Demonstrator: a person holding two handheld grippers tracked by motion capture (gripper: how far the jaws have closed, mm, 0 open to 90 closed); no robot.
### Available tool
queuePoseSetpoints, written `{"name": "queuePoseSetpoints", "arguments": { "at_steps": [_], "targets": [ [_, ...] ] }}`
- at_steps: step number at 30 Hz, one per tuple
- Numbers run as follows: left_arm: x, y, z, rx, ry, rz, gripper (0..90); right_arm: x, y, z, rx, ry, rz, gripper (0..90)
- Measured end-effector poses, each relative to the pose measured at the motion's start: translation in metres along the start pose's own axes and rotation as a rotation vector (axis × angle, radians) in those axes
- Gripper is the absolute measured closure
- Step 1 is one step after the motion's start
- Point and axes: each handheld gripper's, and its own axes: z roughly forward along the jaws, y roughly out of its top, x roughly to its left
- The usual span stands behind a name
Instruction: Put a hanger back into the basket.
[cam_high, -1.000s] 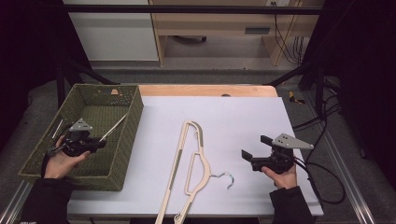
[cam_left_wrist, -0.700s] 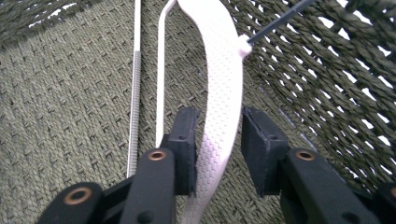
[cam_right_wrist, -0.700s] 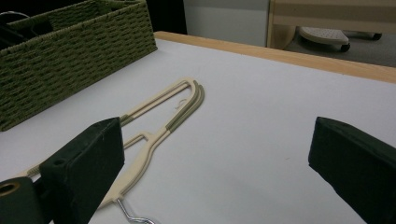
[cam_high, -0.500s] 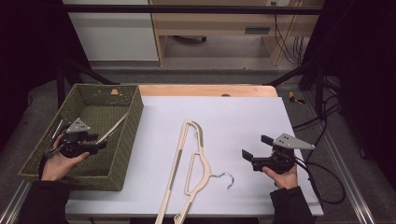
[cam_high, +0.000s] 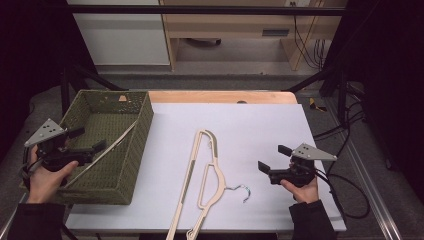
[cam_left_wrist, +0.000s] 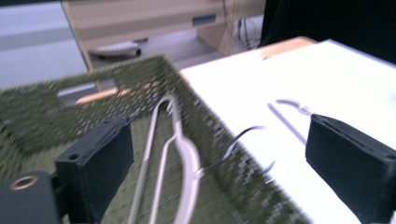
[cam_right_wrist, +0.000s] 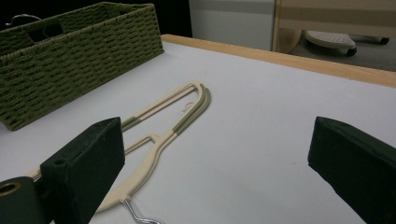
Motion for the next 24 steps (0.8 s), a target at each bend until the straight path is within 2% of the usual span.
{"name": "queuePoseSetpoints", "arguments": {
  "at_steps": [5,8,9,10,15,16,17,18,19,22,24],
  "targets": [
    [-0.028,0.013,-0.004,-0.079,-0.042,0.003,4.8,0.000,0.000,-0.002,-0.006,0.010,0.000,4.6],
    [-0.045,0.016,-0.001,-0.108,-0.074,0.007,4.5,0.000,0.000,-0.001,-0.005,0.019,0.001,5.5],
    [-0.045,0.016,-0.001,-0.108,-0.074,0.007,4.5,0.000,0.000,-0.001,-0.005,0.019,0.001,5.5],
    [-0.058,0.016,0.003,-0.124,-0.088,0.014,4.5,0.001,0.000,0.000,-0.005,0.024,0.007,5.6],
    [-0.092,0.011,0.019,-0.136,-0.152,0.006,4.4,0.002,-0.001,0.001,0.004,0.039,0.002,5.5],
    [-0.098,0.010,0.023,-0.137,-0.159,0.012,4.5,0.002,-0.001,0.001,0.004,0.041,0.001,5.5],
    [-0.098,0.010,0.023,-0.137,-0.159,0.012,4.5,0.002,-0.001,0.001,0.004,0.041,0.001,5.5],
    [-0.111,0.007,0.029,-0.134,-0.174,0.023,4.5,0.003,-0.002,0.001,0.008,0.040,0.002,5.3],
    [-0.117,0.005,0.033,-0.129,-0.175,0.038,4.5,0.003,-0.002,0.002,0.007,0.042,-0.006,5.2],
    [-0.130,-0.001,0.042,-0.107,-0.218,0.048,4.7,0.005,-0.003,0.003,0.016,0.047,-0.010,5.0],
    [-0.136,-0.007,0.047,-0.094,-0.230,0.047,4.9,0.005,-0.004,0.003,0.024,0.053,-0.016,4.9]
  ]
}}
